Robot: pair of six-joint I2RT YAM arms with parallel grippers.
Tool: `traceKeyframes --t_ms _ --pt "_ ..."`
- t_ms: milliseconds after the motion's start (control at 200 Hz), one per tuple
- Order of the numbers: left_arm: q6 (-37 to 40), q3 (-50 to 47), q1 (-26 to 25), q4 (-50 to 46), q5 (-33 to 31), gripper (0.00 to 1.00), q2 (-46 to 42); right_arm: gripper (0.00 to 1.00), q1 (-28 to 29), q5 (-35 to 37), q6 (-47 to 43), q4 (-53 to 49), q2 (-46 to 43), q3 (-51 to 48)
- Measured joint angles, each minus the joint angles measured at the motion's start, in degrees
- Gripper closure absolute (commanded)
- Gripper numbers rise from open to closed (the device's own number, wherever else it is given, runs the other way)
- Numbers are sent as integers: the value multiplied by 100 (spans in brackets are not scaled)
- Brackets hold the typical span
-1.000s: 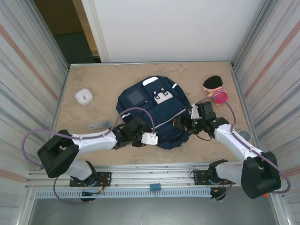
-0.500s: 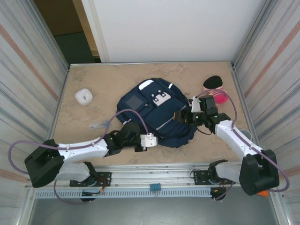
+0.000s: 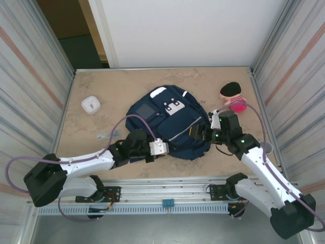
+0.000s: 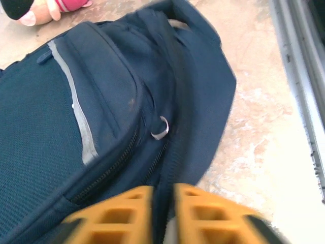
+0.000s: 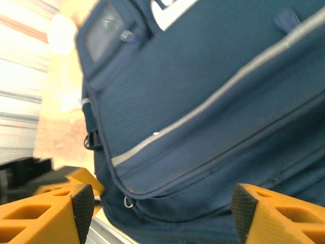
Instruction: Pack the student bag
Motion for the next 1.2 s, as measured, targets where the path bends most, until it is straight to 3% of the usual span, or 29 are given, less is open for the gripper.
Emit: traceKeyframes --t_ms 140,286,556,887,922,957,1027,1052,1077,1198 --pt "256 4 85 -105 -24 24 -162 28 0 2 269 11 258 -125" --pt "874 350 643 -728 61 20 -208 28 -35 -4 284 107 258 -122" --pt "2173 1357 743 -1364 17 17 850 28 -70 -44 282 151 280 -122" --pt "2824 1788 584 -1517 -9 18 1921 28 -101 -116 260 149 317 -122" --pt "2841 1792 560 -1458 -7 22 1978 28 -109 -131 258 151 317 -122" --pt "2846 1792 546 -1399 -4 34 2031 28 -109 -136 254 151 317 -122" --pt "2785 1794 546 -1272 46 84 2109 29 -109 -157 225 151 315 -122" --pt "2778 1797 549 -1226 81 95 2114 30 -109 -170 216 151 315 -122" --pt "2739 1799 549 -1187 129 100 2114 31 -109 -173 192 151 313 -122" --pt "2400 1829 562 -916 343 100 2052 32 -70 -114 28 59 208 -118"
